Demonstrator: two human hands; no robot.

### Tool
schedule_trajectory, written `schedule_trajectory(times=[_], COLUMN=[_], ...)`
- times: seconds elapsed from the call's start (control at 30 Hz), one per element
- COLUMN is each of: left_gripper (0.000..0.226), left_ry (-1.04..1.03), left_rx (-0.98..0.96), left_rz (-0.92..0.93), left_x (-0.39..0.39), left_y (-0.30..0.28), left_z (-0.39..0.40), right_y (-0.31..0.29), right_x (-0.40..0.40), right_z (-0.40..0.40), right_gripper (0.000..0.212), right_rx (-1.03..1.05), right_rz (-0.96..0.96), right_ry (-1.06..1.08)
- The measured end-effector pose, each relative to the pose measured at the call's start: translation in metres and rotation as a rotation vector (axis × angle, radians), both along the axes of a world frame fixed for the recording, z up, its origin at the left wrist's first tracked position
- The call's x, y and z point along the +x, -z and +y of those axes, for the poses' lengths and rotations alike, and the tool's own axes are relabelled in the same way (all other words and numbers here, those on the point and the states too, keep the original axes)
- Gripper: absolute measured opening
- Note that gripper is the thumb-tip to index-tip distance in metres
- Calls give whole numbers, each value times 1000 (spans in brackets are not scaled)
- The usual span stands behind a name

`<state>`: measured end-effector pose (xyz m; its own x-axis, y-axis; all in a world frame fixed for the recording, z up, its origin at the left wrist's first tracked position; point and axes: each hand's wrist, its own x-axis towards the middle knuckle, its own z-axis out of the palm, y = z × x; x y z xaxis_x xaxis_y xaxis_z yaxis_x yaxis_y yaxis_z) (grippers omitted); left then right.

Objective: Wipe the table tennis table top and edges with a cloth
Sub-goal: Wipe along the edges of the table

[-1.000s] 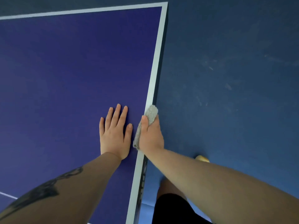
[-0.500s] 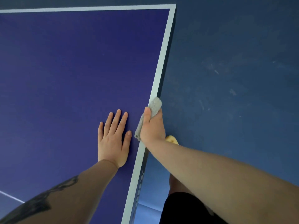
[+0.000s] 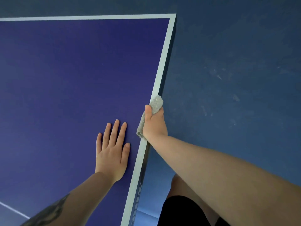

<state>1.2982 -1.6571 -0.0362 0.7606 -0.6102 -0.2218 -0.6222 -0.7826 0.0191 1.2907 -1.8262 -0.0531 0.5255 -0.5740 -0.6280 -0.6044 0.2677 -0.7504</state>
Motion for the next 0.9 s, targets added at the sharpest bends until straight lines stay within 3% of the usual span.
schedule_trajectory(times=[0.1, 0.23, 0.47, 0.7, 0.9], left_gripper=[64, 63, 59, 61, 60], left_ry=[35, 24, 22, 20, 32], left_rx=[37, -52, -117, -130, -122], left_rz=[32, 73, -5, 20, 5], left_x=[21, 80, 119, 119, 120], left_y=[-11, -10, 7, 6, 7], left_z=[-15, -77, -135, -134, -135], right_y=[2, -7, 8, -13, -4], right_x=[-11, -60, 31, 9, 70], right_z=[10, 58, -43, -16, -88], right_gripper=[66, 62, 70, 63, 60], right_rx=[11, 84, 8, 1, 46], right_rz=[-41, -98, -58, 6, -1], right_ry=[21, -14, 32, 38, 81])
